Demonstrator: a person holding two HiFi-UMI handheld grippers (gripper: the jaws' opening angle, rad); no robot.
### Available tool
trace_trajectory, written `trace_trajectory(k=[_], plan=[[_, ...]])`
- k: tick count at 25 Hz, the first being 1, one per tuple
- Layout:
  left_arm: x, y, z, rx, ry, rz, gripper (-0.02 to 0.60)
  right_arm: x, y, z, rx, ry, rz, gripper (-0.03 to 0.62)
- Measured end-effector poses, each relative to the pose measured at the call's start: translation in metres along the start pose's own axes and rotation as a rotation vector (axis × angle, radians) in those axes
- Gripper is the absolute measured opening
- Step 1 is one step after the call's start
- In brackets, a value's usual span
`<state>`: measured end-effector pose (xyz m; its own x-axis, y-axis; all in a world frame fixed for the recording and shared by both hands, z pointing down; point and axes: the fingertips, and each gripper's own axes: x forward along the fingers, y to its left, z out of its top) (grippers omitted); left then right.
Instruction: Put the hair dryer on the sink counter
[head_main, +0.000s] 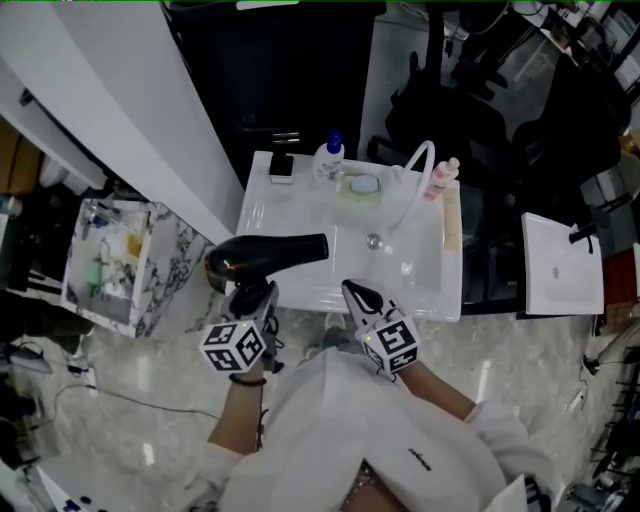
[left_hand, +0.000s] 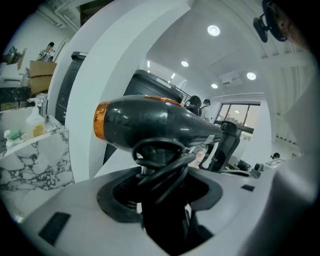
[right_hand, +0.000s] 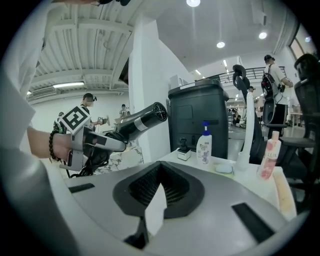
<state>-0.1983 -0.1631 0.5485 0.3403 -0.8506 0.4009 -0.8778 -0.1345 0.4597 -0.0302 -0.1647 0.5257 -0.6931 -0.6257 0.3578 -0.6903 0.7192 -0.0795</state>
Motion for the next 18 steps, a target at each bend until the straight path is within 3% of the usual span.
trace_trajectory(k=[4,10,18], plan=[[0.028,0.008,0.009,0.002,0.024,0.038,0.250,0.020,-0.019,0.009,0.030,-0.023,0.035,0.017],[0.066,0.015,0.011,0.068,0.091,0.118,0.250,0.044,-0.047,0.017,0.037,-0.032,0.073,0.017],[0.110,0.018,0.000,0.100,0.145,0.157,0.250,0.064,-0.065,0.006,0.042,-0.004,0.116,0.017]])
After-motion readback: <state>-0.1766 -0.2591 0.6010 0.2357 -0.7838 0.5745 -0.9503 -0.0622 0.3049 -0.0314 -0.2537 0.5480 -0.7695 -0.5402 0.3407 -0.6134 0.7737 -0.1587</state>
